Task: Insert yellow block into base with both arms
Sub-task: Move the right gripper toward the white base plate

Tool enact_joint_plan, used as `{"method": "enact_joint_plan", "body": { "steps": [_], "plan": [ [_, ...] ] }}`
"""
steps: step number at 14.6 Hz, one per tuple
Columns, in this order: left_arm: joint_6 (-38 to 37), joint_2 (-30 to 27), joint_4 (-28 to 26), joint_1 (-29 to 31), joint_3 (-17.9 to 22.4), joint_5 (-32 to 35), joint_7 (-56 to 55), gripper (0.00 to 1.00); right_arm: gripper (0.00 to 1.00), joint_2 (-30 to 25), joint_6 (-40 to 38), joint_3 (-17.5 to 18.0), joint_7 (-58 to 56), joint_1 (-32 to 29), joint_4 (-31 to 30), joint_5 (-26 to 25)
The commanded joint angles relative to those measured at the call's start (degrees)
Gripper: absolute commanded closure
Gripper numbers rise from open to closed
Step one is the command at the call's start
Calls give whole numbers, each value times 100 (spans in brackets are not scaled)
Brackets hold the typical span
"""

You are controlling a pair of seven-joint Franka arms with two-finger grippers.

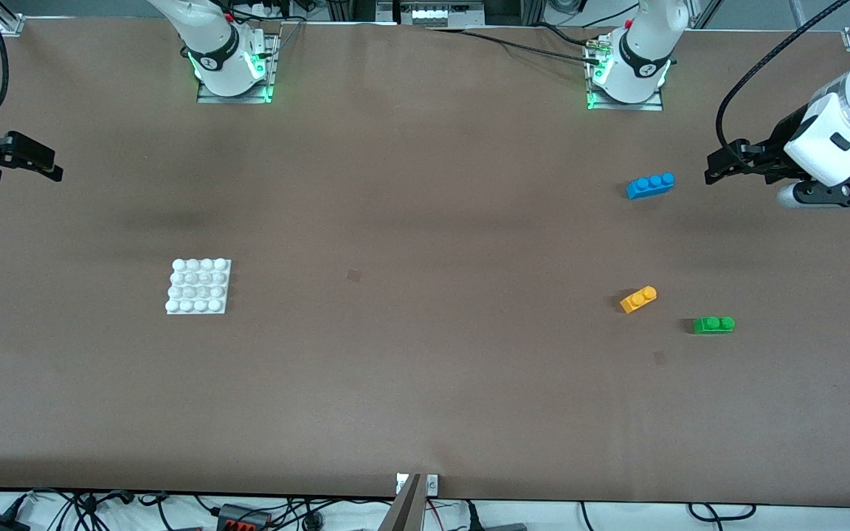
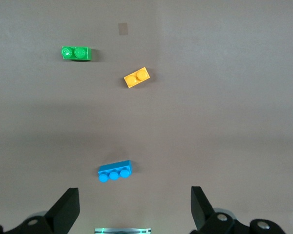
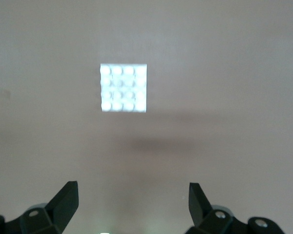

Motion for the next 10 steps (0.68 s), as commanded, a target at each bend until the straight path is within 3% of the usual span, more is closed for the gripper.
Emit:
{"method": "enact_joint_plan", "body": {
  "steps": [1, 4, 10],
  "plan": [
    [-88, 10, 107, 59, -20, -115, 112, 0, 0, 555, -212, 35, 121, -52, 25, 4],
    [-96, 10, 107, 59, -20, -123, 112, 0, 0, 1214, 409, 35, 392, 1, -36, 39],
    [-158, 10, 107, 68, -11, -132, 226, 0, 0, 2348, 2958, 62, 719, 116, -791, 56]
  ]
}}
